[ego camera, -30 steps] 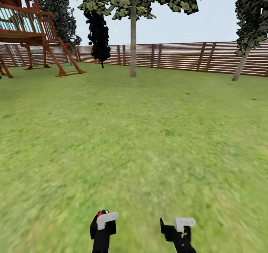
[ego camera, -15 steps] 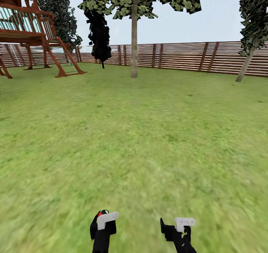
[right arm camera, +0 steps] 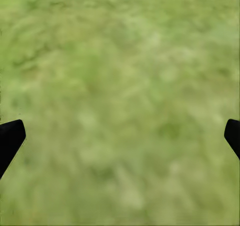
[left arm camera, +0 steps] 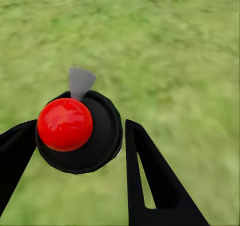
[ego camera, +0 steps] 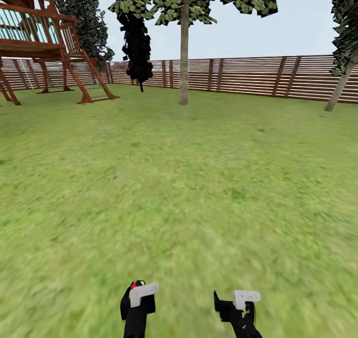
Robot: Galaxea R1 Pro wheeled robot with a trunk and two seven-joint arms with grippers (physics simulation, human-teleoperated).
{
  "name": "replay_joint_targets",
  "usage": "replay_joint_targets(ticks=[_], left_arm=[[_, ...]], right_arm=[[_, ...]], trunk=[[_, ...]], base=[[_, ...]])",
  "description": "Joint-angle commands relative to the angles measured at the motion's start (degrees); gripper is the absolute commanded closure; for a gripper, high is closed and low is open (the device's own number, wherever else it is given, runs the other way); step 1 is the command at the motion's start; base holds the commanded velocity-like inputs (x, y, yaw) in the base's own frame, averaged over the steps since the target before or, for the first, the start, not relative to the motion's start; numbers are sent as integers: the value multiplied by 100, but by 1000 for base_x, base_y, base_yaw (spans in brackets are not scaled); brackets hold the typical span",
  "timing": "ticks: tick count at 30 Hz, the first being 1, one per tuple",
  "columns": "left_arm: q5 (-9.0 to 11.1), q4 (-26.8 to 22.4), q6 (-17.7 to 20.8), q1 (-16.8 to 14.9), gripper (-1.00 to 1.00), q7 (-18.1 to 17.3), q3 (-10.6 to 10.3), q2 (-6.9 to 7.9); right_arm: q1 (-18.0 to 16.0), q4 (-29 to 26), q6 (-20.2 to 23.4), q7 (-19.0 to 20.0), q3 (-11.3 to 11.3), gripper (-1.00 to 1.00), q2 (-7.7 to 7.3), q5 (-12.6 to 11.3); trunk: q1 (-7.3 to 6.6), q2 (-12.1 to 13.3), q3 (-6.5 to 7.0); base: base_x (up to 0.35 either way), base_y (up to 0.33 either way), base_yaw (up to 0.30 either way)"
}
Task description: In the garden, pick up the pesticide atomizer on the floor and spray pesticide onto both trees until each tree trunk is fully covered.
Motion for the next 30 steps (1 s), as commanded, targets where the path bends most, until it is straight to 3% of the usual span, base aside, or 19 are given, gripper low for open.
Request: replay_joint_targets(ticks=[1,30], left_arm=[[50,0,-37,-6,100,23,-20,3],[45,29,-34,-6,100,16,-20,-1]], right_arm=[[0,-9,38,-38,12,-100,1,14],[0,-4,38,-35,-3,-100,-3,7]], trunk=[[2,-2,-5],[2,-2,-5]], base=[[335,0,63],[335,0,4]])
